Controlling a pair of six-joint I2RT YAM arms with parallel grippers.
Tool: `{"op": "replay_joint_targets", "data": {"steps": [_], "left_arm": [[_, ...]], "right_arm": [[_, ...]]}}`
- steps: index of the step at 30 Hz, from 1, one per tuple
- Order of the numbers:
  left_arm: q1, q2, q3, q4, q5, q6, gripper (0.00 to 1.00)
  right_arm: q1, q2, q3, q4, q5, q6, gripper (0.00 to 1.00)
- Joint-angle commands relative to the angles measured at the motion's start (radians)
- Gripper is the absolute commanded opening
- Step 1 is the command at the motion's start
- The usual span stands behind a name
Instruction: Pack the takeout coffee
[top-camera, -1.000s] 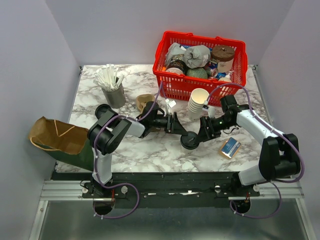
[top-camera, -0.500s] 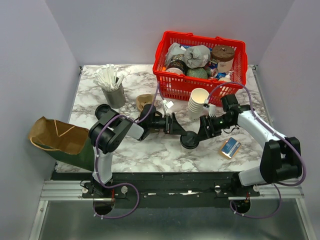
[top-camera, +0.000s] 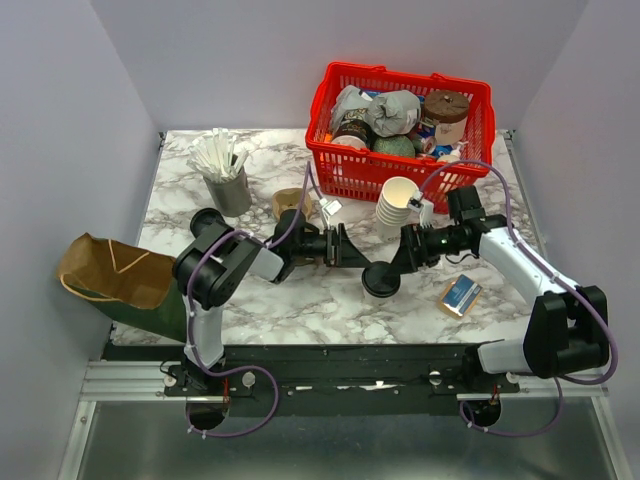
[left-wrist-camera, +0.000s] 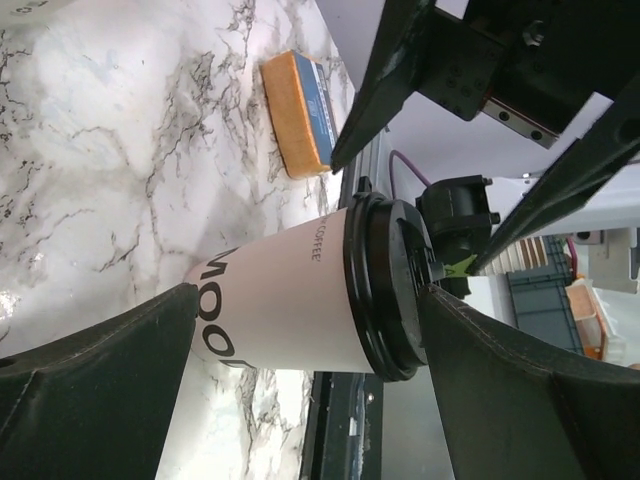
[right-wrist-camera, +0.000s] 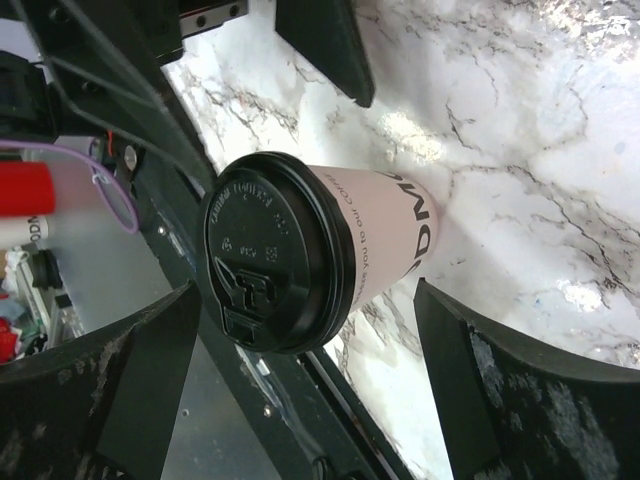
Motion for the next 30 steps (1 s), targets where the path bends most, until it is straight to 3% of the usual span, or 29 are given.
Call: {"op": "replay_joint_targets", "data": {"steps": [1,5,13,17,23,28,30], "left_arm": [[0.010,-0.104,-0.061,-0.022,-0.005,0.070,0.99],[0.010,-0.158,-0.109,-0.024,-0.004,0.084,0.99],[-0.003,-0.141,-0.167,0.035,0.068,0.043,0.95],[-0.016,-0.109,-0.190,0.234,0.111,-0.057,0.94],[-0.089,0.004,-0.111,0.495,0.157,-0.218,0.91],[-0.074,0.049,-0.075,0.511,0.107,-0.257,0.88],[-0.059,0.026,-0.077,0.403,0.082,-0.213,0.88]], "right_arm": [[-0.018,-0.029,-0.046,0.085,-0.006,0.070,0.94],[-0.028,-0.055,-0.093,0.182,-0.050,0.147,0.91],[-0.028,-0.065,-0.166,0.219,-0.131,0.232,0.88],[-0.026,-0.086,-0.216,0.242,-0.137,0.275,0.87],[-0.026,-0.080,-0.216,0.244,-0.156,0.282,0.87],[-0.026,-0.075,-0.222,0.250,-0.162,0.282,0.87],[-0.028,-0.086,-0.222,0.250,-0.154,0.285,0.87]]}}
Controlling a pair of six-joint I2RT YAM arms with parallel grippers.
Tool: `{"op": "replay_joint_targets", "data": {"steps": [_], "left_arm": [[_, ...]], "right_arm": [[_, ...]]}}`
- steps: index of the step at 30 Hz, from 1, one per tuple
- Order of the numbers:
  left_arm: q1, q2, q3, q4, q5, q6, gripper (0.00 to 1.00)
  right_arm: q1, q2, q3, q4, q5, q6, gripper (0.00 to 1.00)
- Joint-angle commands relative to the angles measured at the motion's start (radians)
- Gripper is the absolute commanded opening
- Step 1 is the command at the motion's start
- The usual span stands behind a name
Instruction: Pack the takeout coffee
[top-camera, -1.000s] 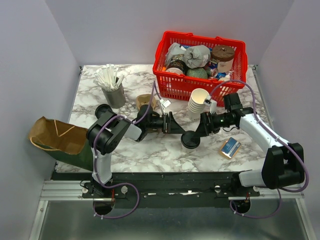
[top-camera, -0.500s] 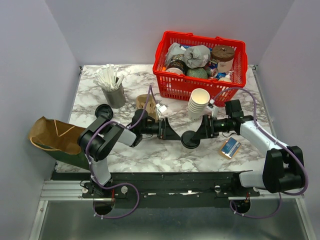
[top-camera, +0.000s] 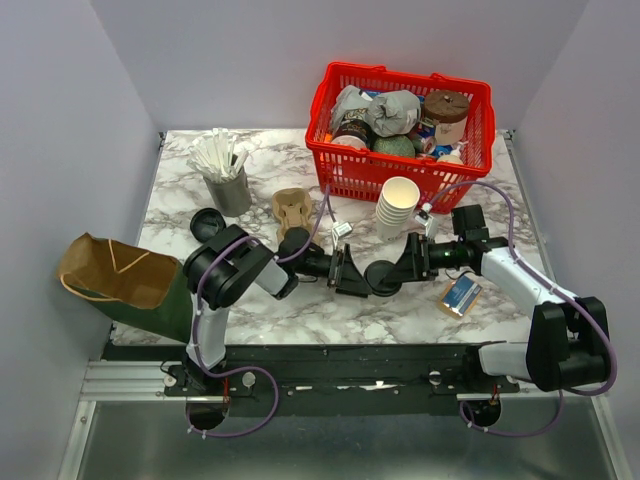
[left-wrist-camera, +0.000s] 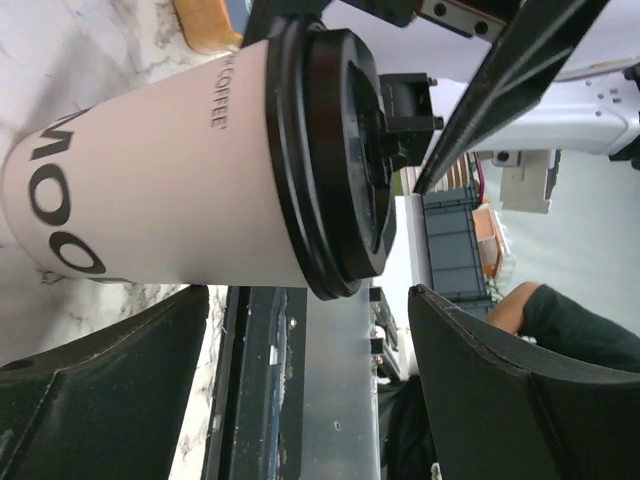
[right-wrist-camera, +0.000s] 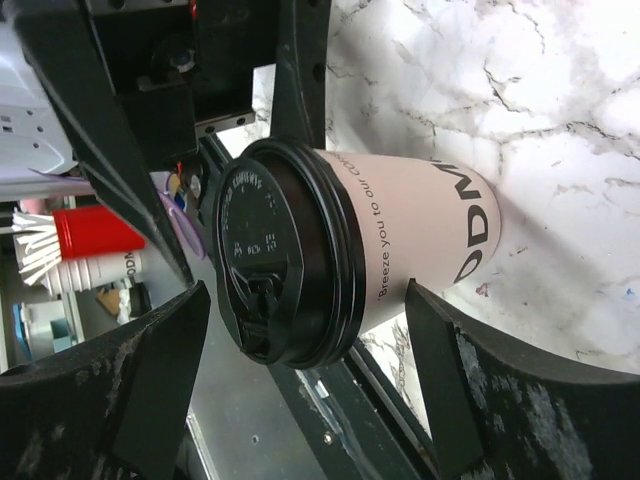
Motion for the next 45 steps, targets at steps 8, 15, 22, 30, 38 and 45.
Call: {"op": "replay_joint_targets", "data": {"steps": [8,15,22,30,38,45], "left_arm": [[0.066,-0.117,0.025,-0.129,-0.084,0.207,0.89],[0.066,-0.123,0.045,-0.265,-0.116,0.278,0.89],[0.071,-0.127,0.051,-0.279,-0.119,0.270,0.88],[0.095,-0.122,0.060,-0.234,-0.122,0.233,0.91],[0.097,-0.065,0.124,-0.180,-0.134,0.170,0.91],[0.098,-0.027,0.163,-0.311,-0.173,0.212,0.90]], "right_arm": [[-0.003,-0.016,-0.003,0.041,-0.003,0.034,0.87],[-0.015,-0.003,0.001,0.091,0.001,0.080,0.87],[-0.048,0.013,0.003,0.097,0.012,0.093,0.86],[-0.086,0.033,-0.006,0.120,0.036,0.111,0.86],[-0.086,0.071,0.004,0.189,0.039,0.146,0.86],[-0.088,0.099,-0.006,0.207,0.078,0.160,0.85]]}}
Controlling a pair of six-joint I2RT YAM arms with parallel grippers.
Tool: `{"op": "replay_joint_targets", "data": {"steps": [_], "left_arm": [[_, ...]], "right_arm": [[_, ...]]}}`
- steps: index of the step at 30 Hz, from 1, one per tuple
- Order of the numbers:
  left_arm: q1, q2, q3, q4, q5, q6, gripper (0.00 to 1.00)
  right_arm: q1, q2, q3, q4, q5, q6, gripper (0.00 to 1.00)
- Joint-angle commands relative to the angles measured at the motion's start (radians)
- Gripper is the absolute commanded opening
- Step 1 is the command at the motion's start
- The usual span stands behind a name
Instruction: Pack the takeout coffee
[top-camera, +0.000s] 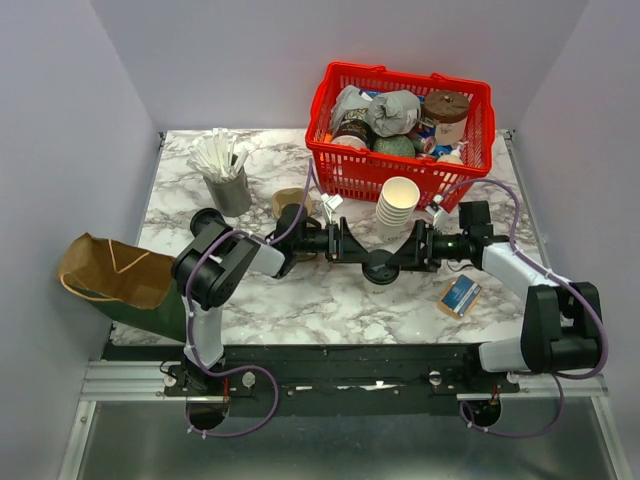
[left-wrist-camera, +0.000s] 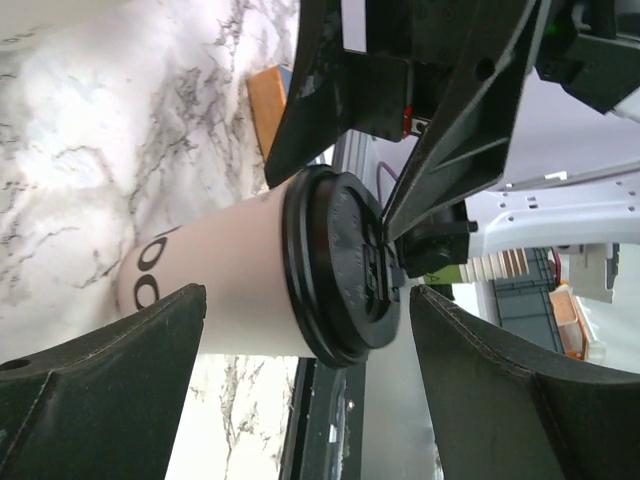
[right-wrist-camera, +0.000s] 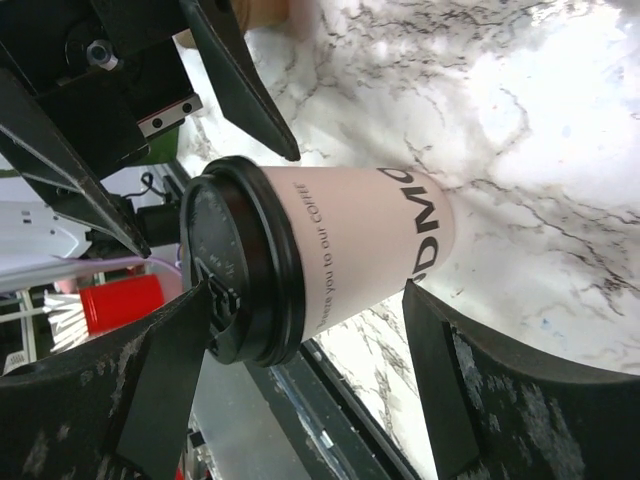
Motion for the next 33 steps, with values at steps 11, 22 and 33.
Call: {"op": "replay_joint_targets", "data": {"steps": [11,22,33], "left_arm": [[0.019,0.110,-0.030,0.009,-0.061,-0.036,0.88],[0.031,0.230,-0.025,0.082,-0.098,-0.156,0.86],[0.027,0.227,0.026,-0.382,-0.248,0.068,0.80]], "right_arm": [[-0.030,0.060,-0.085,0.090,0.035,0.066,0.85],[-0.108,0.120,-0.131,0.127,0.026,0.097,0.85],[-0.111,0.149,-0.134,0.138,0.041,0.110,0.85]]}}
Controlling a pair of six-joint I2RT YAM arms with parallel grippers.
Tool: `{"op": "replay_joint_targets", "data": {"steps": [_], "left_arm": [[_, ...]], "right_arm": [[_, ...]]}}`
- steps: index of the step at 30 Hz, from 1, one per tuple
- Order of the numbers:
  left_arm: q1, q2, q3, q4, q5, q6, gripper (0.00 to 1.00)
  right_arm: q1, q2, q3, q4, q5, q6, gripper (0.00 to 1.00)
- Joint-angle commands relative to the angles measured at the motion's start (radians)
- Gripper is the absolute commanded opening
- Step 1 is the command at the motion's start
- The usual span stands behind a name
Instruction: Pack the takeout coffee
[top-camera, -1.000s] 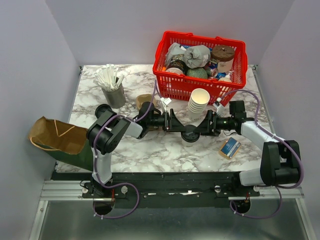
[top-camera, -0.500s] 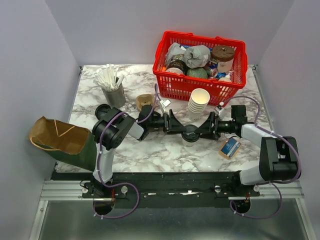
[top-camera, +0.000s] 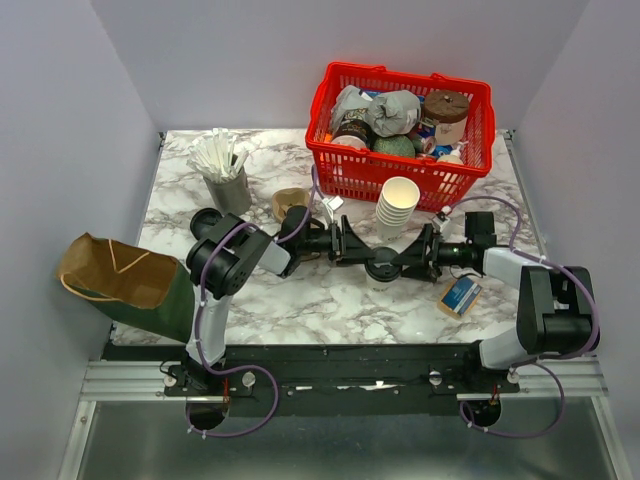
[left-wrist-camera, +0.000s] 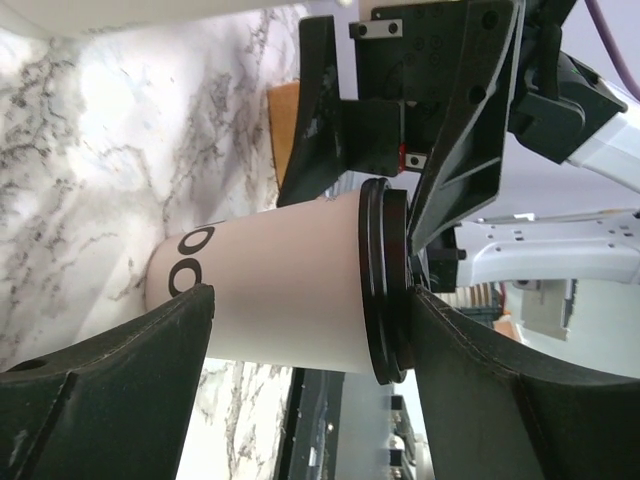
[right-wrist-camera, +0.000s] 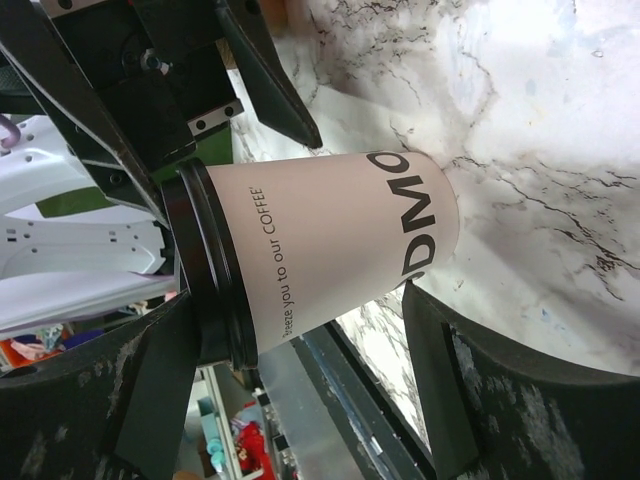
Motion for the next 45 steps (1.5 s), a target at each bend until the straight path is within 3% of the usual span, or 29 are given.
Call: {"op": "replay_joint_targets", "data": {"steps": [1,12,16,19,22,27,32,45], "left_arm": [[0.015,0.086,-0.020,-0.462,-0.223,0.225,0.80],[0.015,0.143,0.011,-0.563,-0.229,0.238,0.78],[0.013,0.097,0.042,-0.672,-0.291,0.325,0.78],[0.015,0.043,0.049,-0.657,-0.266,0.372,0.80],[0.015,-0.041,0.025,-0.540,-0.203,0.382,0.83],[0.015,-0.136,0.032,-0.420,-0.105,0.380,0.88],[0.013,-0.173,0.065,-0.413,-0.087,0.382,0.89],[-0.001,-0.250,0.123,-0.368,0.004,0.383,0.91]], "right_arm": [[-0.021,0.048,-0.038,-0.013,0.146,-0.039,0.85],[-0.033,0.084,-0.040,-0.004,0.161,-0.022,0.85],[-0.042,0.090,-0.038,-0.004,0.163,-0.018,0.84],[-0.044,0.065,-0.015,-0.004,0.138,-0.038,0.84],[-0.045,0.035,0.048,-0.052,0.092,-0.120,0.84],[-0.044,0.012,0.152,-0.161,0.074,-0.234,0.90],[-0.044,-0.018,0.232,-0.217,0.100,-0.292,0.96],[-0.044,-0.212,0.282,-0.436,0.155,-0.493,0.97]]}}
